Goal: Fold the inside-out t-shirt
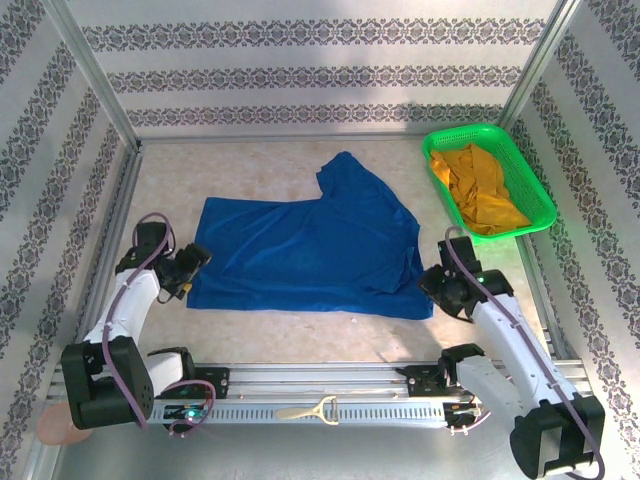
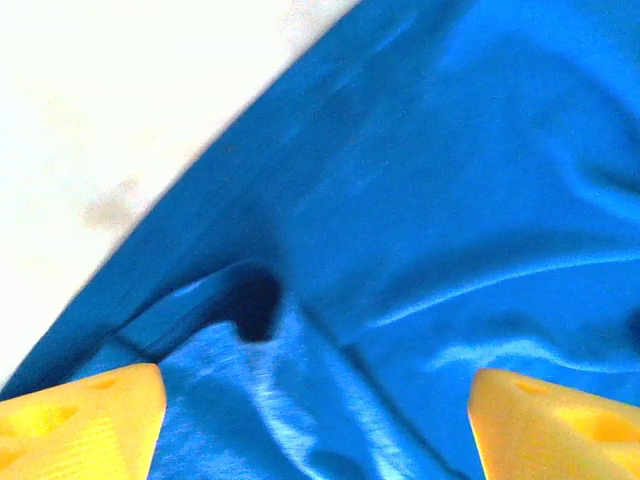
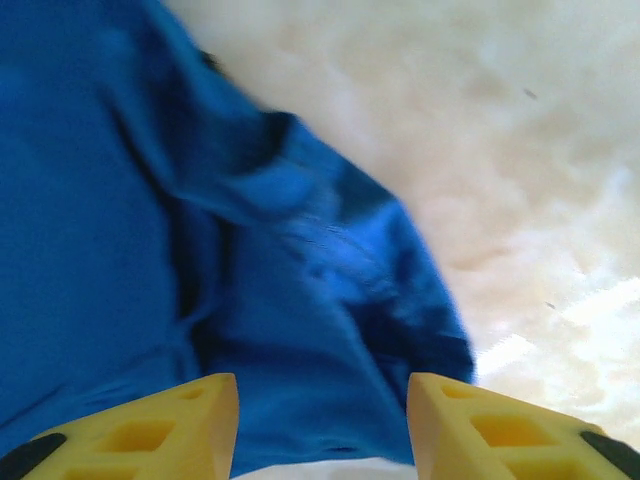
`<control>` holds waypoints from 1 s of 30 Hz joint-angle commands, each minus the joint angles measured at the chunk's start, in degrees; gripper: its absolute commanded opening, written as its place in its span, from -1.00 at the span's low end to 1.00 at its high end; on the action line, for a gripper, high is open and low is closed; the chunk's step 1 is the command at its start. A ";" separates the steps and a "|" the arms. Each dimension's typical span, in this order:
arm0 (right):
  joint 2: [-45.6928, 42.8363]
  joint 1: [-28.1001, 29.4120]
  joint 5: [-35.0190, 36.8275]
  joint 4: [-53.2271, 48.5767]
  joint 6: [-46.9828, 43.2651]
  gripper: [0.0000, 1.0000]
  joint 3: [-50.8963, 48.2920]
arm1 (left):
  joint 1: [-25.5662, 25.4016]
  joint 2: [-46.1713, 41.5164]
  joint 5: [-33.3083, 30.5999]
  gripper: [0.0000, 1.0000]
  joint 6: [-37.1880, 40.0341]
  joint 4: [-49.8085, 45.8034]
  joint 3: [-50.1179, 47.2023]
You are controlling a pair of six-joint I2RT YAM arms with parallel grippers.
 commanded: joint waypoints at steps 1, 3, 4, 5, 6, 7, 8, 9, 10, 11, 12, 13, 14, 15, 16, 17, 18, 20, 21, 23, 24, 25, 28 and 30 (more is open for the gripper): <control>3.92 2.39 -4.43 0.32 -3.12 0.02 2.97 | -0.43 1.40 1.33 0.64 2.74 -1.25 4.39; 5.47 4.93 -4.46 1.98 -1.79 0.06 3.63 | -0.44 2.59 1.37 0.80 3.54 -0.56 6.22; 6.41 6.16 -4.54 3.03 -0.85 0.06 3.75 | -0.51 3.44 1.61 0.96 4.17 -0.41 7.24; 7.28 7.09 -4.83 4.33 0.56 0.06 3.52 | -0.52 4.40 2.01 0.99 4.73 -0.40 8.29; 8.05 7.77 -5.26 5.72 1.78 0.06 3.04 | -0.52 5.31 2.50 0.99 4.98 -0.17 9.08; 8.97 8.44 -5.83 7.39 3.04 0.06 2.34 | -0.52 6.35 3.04 0.99 5.30 0.10 9.82; 9.98 9.04 -6.41 9.05 4.20 0.06 1.62 | -0.52 7.16 3.33 0.99 5.39 0.12 10.47; 10.86 9.58 -6.72 10.32 4.95 0.07 1.11 | -0.61 7.98 3.49 0.99 5.59 0.13 11.07; 11.88 10.17 -6.92 11.43 5.48 0.06 0.84 | -0.81 8.65 3.58 0.99 5.85 0.21 11.69; 12.99 10.65 -6.85 12.37 5.82 0.06 0.76 | -1.02 9.17 3.53 0.99 6.04 0.13 12.28; 13.84 10.95 -6.77 13.12 5.96 0.06 0.76 | -1.21 9.59 3.56 0.99 6.14 0.17 12.67; 14.95 11.16 -6.83 13.84 5.99 0.06 0.93 | -1.47 9.89 3.59 0.99 6.14 0.26 13.06; 15.95 11.38 -6.74 14.27 6.05 0.05 1.17 | -1.78 10.17 3.45 0.99 6.18 0.31 13.40; 16.91 11.41 -6.66 14.62 5.90 0.05 1.43 | -1.99 10.33 3.43 0.99 6.14 0.31 13.65; 17.88 11.51 -6.57 14.92 5.80 0.04 1.70 | -2.25 10.58 3.43 0.99 6.14 0.30 13.87; 18.79 11.56 -6.41 15.11 5.69 0.05 2.02 | -2.53 10.77 3.46 0.99 6.10 0.39 14.00; 19.48 11.60 -6.26 15.37 5.53 0.04 2.23 | -2.70 10.89 3.43 0.99 6.07 0.47 14.08; 20.99 11.60 -6.26 15.81 5.56 0.05 2.56 | -2.89 11.00 3.46 0.99 5.74 0.74 14.04; 21.59 11.68 -6.22 15.82 5.64 0.05 2.69 | -2.95 10.97 3.39 0.99 5.68 0.83 13.99; 22.55 11.69 -6.04 15.80 5.78 0.05 2.74 | -2.99 11.05 3.50 0.99 5.53 1.05 14.01; 22.82 11.69 -5.96 15.94 6.07 0.05 2.62 | -3.00 11.06 3.51 0.99 5.40 1.09 13.99; 23.09 11.69 -5.89 16.28 6.24 0.06 2.44 | -3.07 11.06 3.60 0.99 5.35 1.16 13.97; 24.34 11.63 -6.03 17.67 6.57 0.01 2.30 | -3.07 11.06 3.74 0.99 5.00 1.65 14.18; 25.38 11.53 -6.28 18.56 6.39 -0.17 2.80 | -3.07 11.15 3.70 0.99 4.69 1.94 14.36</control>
